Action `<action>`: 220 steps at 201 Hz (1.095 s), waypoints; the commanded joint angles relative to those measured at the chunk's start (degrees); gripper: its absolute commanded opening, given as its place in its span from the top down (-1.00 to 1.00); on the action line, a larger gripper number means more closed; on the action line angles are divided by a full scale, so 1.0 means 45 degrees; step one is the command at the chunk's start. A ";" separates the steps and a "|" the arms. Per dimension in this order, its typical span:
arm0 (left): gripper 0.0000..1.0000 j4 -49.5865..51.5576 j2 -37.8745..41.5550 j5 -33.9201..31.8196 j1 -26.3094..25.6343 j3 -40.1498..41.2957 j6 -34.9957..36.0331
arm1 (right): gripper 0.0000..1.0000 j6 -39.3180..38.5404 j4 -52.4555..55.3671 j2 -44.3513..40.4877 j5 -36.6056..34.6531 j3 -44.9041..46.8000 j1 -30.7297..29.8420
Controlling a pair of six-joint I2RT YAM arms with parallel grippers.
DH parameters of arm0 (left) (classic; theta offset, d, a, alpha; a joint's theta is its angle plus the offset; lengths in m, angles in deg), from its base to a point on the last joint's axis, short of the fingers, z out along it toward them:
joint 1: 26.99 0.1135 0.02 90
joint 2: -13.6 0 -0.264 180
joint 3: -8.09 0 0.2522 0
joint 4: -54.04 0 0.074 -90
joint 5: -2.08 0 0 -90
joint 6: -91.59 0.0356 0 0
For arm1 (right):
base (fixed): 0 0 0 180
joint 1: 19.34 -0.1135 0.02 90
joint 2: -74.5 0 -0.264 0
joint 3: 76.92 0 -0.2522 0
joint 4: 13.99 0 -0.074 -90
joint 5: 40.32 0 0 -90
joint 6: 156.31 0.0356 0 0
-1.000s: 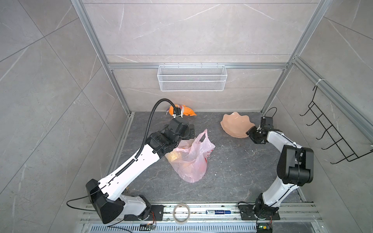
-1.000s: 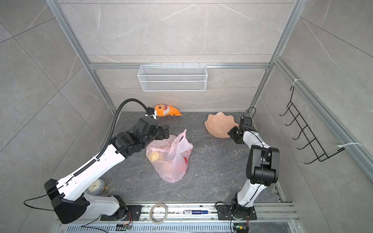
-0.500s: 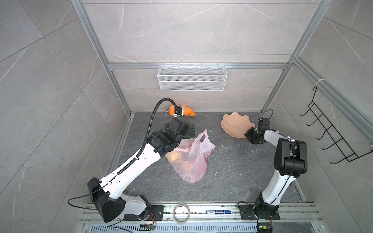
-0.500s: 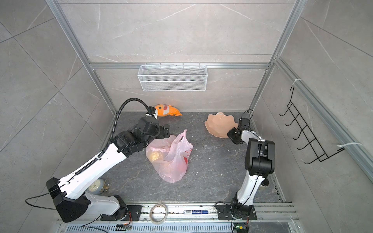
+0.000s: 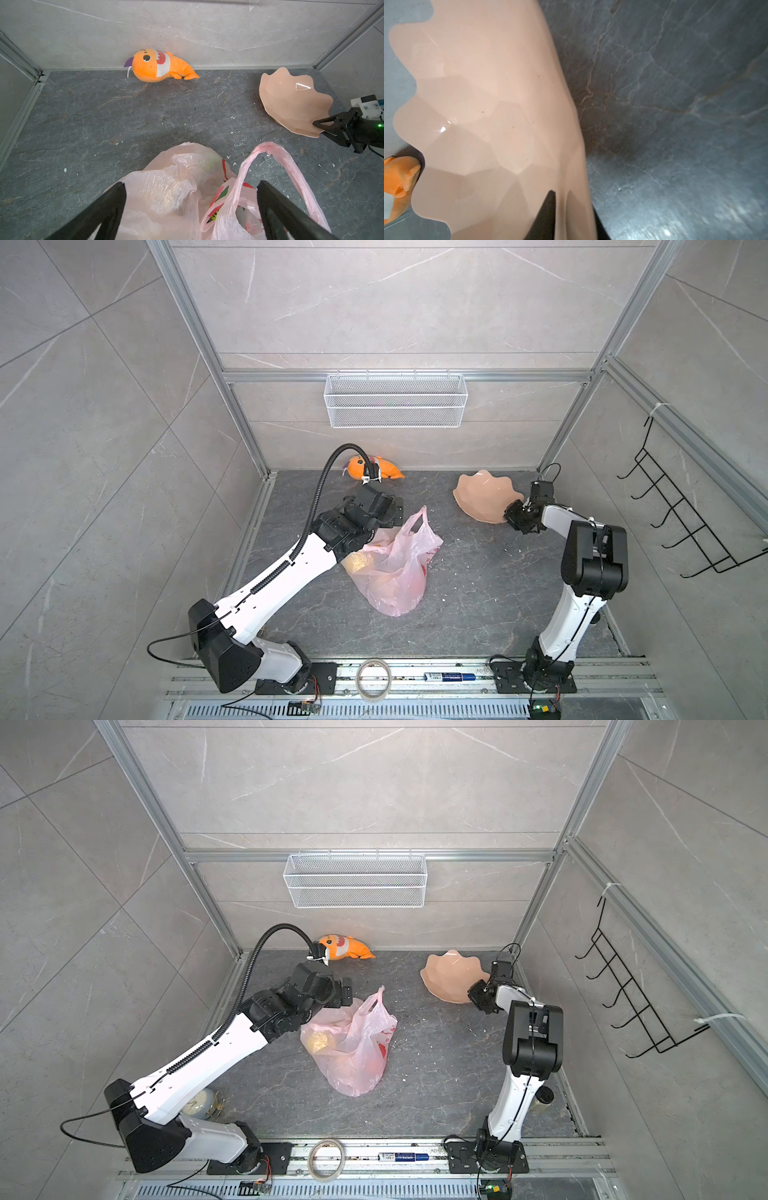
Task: Take fruits out of the plastic bag
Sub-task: Pick up the plate from the top-right of the table, then place the plate at the middle-right of the table.
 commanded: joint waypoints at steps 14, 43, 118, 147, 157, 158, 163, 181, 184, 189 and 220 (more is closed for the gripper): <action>-1.00 -0.0679 0.0350 -0.0575 -0.0008 0.0340 0.0024 | 0.73 -0.0285 0.0252 0.0249 0.0187 -0.0413 0.0005; -1.00 -0.0789 0.0354 -0.0578 -0.0010 0.0462 -0.0038 | 0.89 -0.0578 0.0710 0.0100 0.0121 -0.0494 0.0010; -1.00 -0.0908 0.1386 -0.0517 -0.0003 0.1352 -0.0150 | 1.00 -0.0831 0.1725 -0.1853 0.0281 0.1093 -0.0021; -1.00 -0.0875 0.1994 -0.0417 0.0003 0.1666 -0.0078 | 1.00 -0.0605 0.2191 -0.4050 0.0036 0.3158 -0.0144; -1.00 -0.0866 0.2167 -0.0365 0.0001 0.1774 -0.0059 | 1.00 -0.0528 0.2460 -0.4894 -0.0155 0.3953 -0.0208; -1.00 -0.0851 0.2187 -0.0349 0.0002 0.1782 -0.0058 | 1.00 -0.0520 0.2487 -0.5001 -0.0175 0.4045 -0.0216; -1.00 -0.0838 0.2271 -0.0283 -0.0007 0.1825 -0.0058 | 1.00 -0.0450 0.2562 -0.5445 -0.0235 0.4449 -0.0233; -1.00 -0.0764 0.2527 -0.0031 0.0003 0.1985 -0.0114 | 1.00 -0.0177 0.2930 -0.6982 -0.0359 0.5780 -0.0263; -1.00 -0.0737 0.2560 -0.0001 -0.0011 0.1995 -0.0105 | 1.00 -0.0122 0.3033 -0.7254 -0.0419 0.5998 -0.0283; -1.00 -0.0692 0.2622 0.0094 0.0000 0.2033 -0.0142 | 1.00 -0.0053 0.3125 -0.7702 -0.0467 0.6367 -0.0292; -1.00 -0.0170 0.2845 0.0316 -0.0013 0.2142 -0.0492 | 1.00 0.0492 0.3963 -1.0202 -0.0646 0.8165 -0.0373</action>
